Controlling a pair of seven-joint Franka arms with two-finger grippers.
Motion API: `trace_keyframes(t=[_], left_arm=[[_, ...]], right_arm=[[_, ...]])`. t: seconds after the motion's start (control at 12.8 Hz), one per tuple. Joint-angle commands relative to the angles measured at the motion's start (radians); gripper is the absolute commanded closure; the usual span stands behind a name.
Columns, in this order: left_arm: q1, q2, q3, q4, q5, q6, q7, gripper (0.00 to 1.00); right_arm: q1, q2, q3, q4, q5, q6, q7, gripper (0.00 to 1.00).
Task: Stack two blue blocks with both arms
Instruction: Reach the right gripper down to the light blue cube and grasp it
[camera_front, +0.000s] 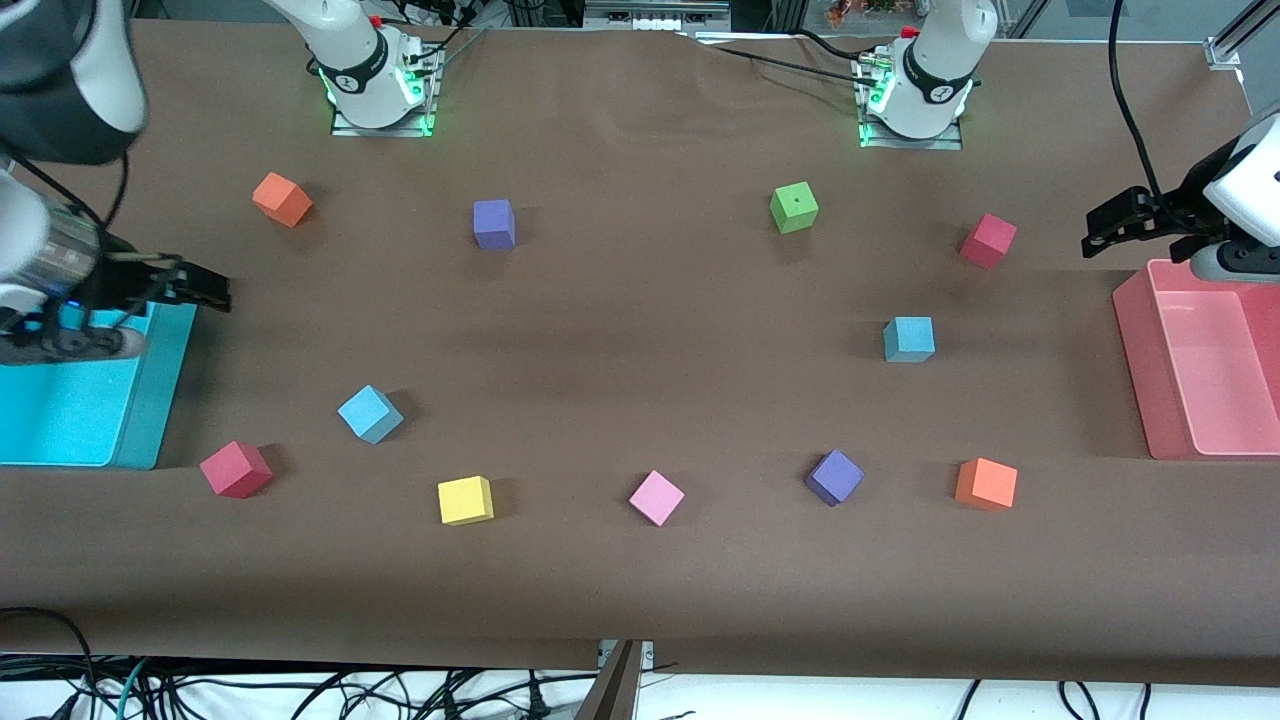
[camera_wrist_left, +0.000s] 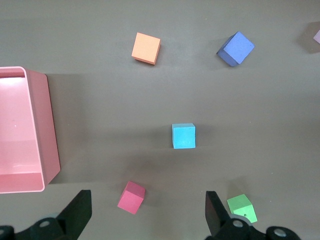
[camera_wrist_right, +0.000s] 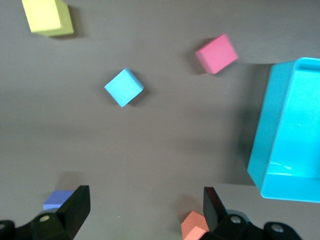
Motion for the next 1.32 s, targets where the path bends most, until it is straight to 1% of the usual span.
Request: trace_keyframes(t=[0.0, 0.16, 0.47, 0.7, 1.01, 1.25], left_arm=[[0.002, 0.003, -0.004, 0.01, 0.018, 0.001, 0.01, 0.0], [0.002, 0.003, -0.004, 0.009, 0.018, 0.001, 0.01, 0.0], [0.002, 0.003, -0.004, 0.009, 0.018, 0.001, 0.012, 0.0], [0.002, 0.003, -0.002, 0.007, 0.019, 0.001, 0.012, 0.0], [0.002, 0.003, -0.002, 0.007, 0.018, 0.001, 0.012, 0.0], [0.002, 0.003, -0.002, 0.009, 0.018, 0.001, 0.012, 0.0]], right_arm=[[0.026, 0.092, 0.0, 0.016, 0.006, -0.001, -0.067, 0.0], [0.035, 0.152, 0.0, 0.015, 0.008, 0.042, -0.201, 0.0], [0.038, 0.235, 0.002, 0.001, 0.009, 0.143, -0.356, 0.0], [0.037, 0.263, 0.02, -0.066, 0.022, 0.293, -0.511, 0.0], [0.037, 0.295, 0.057, -0.16, 0.023, 0.456, -0.533, 0.0], [0.037, 0.31, 0.068, -0.22, 0.023, 0.563, -0.559, 0.0]])
